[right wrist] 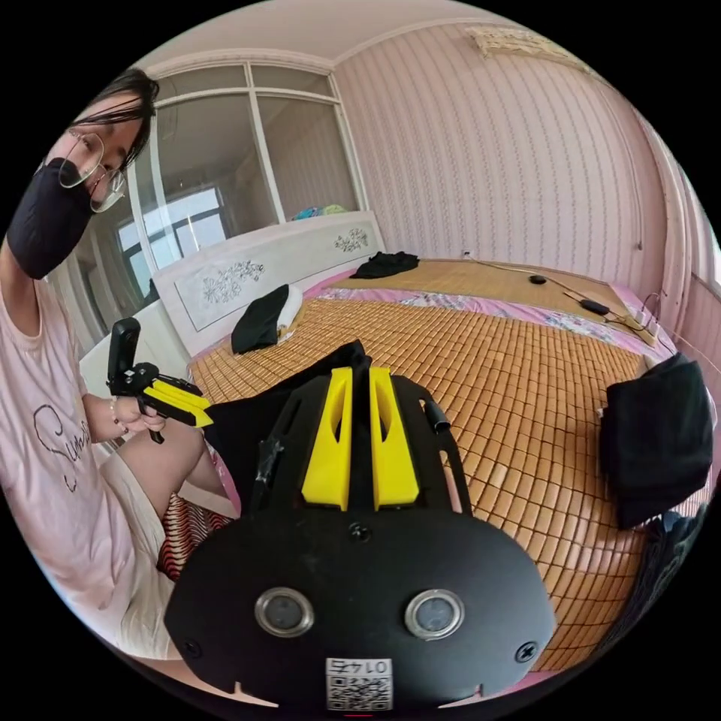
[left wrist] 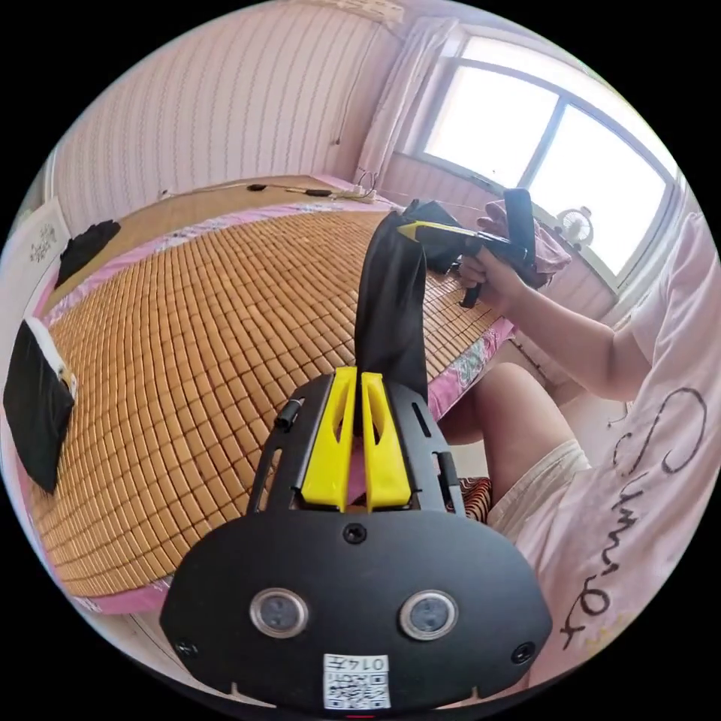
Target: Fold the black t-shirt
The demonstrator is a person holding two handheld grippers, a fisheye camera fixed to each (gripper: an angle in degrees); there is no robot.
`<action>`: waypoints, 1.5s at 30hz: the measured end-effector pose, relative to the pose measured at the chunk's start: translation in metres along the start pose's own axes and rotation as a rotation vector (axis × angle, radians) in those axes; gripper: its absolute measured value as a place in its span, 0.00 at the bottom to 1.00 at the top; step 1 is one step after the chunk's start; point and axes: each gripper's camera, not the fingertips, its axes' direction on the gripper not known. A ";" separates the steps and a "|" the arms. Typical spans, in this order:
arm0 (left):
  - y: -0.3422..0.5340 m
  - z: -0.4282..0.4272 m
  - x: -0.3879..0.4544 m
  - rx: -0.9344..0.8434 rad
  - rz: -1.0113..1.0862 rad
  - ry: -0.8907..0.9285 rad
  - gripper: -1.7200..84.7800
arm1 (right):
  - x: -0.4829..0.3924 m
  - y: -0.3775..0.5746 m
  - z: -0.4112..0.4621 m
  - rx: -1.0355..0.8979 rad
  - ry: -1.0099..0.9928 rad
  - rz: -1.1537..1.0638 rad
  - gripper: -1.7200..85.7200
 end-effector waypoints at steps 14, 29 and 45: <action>-0.292 0.071 0.077 0.236 0.289 0.377 0.01 | 0.145 -0.110 -0.184 -0.067 0.481 -0.016 0.07; -0.338 0.128 0.018 0.011 0.228 0.060 0.09 | 0.096 -0.037 -0.103 -0.230 0.627 0.080 0.13; -0.018 -0.221 -0.164 0.002 -0.317 -0.413 0.11 | -0.246 -0.044 0.116 -0.364 0.128 -0.001 0.15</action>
